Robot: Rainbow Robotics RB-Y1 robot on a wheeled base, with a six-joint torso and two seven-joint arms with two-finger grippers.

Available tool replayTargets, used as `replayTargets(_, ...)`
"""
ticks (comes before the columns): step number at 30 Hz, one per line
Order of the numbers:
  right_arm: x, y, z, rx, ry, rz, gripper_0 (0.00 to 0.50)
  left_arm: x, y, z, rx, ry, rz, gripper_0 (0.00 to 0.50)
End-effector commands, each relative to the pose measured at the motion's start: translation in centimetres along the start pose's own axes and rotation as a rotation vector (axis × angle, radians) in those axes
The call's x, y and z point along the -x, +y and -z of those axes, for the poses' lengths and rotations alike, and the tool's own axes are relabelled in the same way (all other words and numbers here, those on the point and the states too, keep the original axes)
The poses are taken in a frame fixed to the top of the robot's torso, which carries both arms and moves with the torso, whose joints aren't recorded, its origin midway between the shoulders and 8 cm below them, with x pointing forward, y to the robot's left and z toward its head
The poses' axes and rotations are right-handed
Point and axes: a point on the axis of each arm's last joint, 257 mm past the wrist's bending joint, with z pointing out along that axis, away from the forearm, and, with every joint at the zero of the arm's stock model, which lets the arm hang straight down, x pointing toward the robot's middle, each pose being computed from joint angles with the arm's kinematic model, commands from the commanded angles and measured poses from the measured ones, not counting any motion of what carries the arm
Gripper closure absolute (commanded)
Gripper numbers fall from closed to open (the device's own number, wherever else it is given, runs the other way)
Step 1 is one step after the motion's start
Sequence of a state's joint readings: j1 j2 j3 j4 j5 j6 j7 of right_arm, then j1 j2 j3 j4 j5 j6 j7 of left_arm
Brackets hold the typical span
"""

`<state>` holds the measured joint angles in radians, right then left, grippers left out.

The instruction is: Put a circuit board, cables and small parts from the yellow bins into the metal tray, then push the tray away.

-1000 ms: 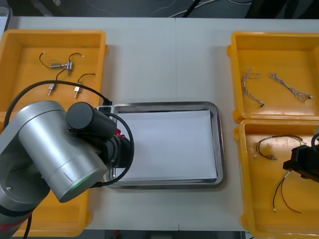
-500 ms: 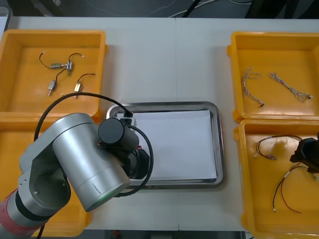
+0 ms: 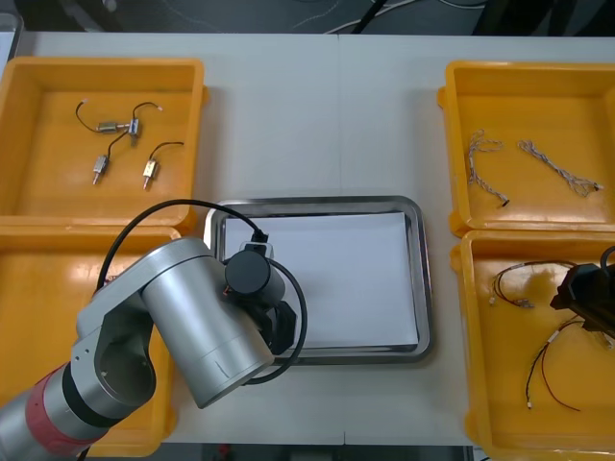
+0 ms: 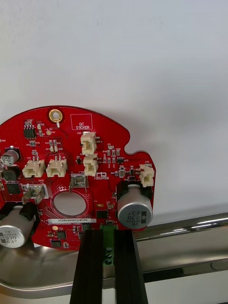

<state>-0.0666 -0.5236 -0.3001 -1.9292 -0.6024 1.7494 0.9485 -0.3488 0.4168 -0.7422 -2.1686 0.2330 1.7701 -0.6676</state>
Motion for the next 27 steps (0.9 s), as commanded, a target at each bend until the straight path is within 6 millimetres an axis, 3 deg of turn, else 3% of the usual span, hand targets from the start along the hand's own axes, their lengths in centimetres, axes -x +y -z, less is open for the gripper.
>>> replayTargets(1, -0.6, -1.4, -0.7, -0.038, -0.002, -0.014, 0.037, 0.9, -2.5, 0.6, -0.039, -0.030, 0.078, 0.500)
replayTargets(27, -3.2, -1.8, -3.3, -0.057, 0.012, -0.006, 0.036, 0.9, -2.1, -0.6, -0.019, -0.027, 0.091, 0.500)
